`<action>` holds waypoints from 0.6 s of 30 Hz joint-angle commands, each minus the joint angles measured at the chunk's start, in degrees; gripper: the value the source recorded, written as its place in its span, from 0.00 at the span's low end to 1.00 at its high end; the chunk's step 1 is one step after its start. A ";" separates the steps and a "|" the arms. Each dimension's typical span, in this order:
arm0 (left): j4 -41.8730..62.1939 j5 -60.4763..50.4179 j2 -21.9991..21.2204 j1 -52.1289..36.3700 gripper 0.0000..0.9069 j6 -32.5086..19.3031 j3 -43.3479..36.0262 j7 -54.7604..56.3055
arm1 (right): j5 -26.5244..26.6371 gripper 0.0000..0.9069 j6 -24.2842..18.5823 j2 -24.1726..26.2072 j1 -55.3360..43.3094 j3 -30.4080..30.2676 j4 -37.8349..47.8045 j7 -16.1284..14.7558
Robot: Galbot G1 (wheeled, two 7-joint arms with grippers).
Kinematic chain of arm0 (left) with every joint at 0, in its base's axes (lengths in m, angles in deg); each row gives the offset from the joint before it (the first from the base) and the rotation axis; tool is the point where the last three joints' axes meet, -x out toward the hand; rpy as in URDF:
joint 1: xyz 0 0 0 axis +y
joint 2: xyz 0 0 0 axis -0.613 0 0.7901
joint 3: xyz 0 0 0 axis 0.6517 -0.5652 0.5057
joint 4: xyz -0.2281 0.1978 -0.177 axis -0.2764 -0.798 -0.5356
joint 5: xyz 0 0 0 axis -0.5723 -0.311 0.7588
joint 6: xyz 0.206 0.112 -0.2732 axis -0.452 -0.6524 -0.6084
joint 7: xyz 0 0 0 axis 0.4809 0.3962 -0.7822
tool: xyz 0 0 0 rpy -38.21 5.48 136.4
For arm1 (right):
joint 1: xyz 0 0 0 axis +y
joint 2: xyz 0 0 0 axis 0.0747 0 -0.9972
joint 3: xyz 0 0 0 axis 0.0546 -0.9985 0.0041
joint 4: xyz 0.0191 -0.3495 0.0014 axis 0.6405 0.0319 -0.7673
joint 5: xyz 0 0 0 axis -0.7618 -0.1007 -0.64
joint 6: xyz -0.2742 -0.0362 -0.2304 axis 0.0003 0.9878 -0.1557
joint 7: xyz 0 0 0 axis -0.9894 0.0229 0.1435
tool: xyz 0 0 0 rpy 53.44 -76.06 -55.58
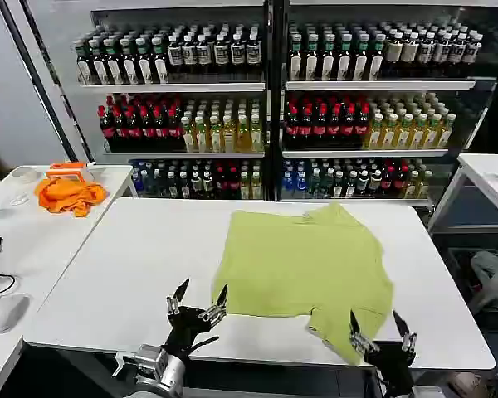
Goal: Fold and organize the clothes.
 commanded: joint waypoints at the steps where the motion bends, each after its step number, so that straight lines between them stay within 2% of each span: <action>1: 2.86 0.39 2.60 -2.61 1.00 12.30 -1.77 -0.54 | -0.40 1.00 5.77 -0.41 0.99 -1.09 1.20 0.91; 15: 12.41 3.43 2.32 -9.47 1.00 12.24 -4.32 0.06 | -0.16 1.00 5.61 -1.49 -1.63 -2.77 3.98 1.45; 16: 12.71 3.46 2.28 -9.52 0.90 12.23 -4.35 0.07 | -0.15 1.00 5.70 -1.56 -1.75 -2.91 4.15 1.41; 17: 12.90 3.48 2.17 -9.74 0.68 12.20 -4.39 0.04 | -0.17 1.00 5.74 -1.65 -1.77 -3.07 4.23 1.34; 18: 13.06 3.58 2.14 -9.88 0.38 12.19 -4.47 0.02 | -0.14 0.93 5.76 -1.73 -1.77 -3.25 4.29 1.30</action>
